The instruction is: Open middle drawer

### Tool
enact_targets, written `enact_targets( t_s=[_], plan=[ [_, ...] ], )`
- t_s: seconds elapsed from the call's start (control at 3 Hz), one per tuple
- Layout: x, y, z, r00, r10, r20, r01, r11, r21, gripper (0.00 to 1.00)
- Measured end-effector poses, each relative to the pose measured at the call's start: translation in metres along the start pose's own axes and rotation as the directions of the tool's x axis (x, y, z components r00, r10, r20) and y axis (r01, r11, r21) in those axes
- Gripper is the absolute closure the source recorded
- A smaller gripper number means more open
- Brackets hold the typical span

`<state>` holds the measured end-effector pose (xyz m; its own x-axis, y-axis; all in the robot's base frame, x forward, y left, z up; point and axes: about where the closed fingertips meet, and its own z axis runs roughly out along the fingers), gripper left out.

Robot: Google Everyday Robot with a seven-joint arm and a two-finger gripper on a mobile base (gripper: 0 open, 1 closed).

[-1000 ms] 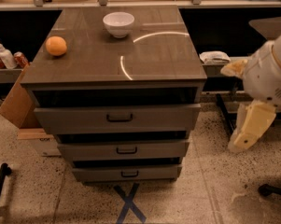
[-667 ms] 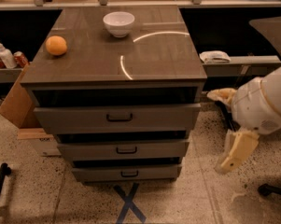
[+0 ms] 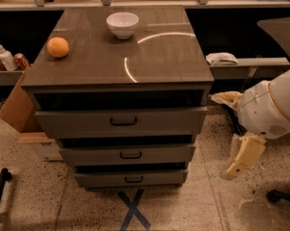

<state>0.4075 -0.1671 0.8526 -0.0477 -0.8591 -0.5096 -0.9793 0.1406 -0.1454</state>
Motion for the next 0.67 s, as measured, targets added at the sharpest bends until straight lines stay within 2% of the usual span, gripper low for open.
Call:
enact_targets(
  t_s=[0.33, 0.67],
  plan=[
    [0.012, -0.002, 0.017, 1.0, 0.008, 0.012, -0.008, 1.0, -0.004, 0.0],
    [0.041, -0.005, 0.069, 0.999, -0.003, 0.051, 0.004, 0.9998, -0.022, 0.0]
  ],
)
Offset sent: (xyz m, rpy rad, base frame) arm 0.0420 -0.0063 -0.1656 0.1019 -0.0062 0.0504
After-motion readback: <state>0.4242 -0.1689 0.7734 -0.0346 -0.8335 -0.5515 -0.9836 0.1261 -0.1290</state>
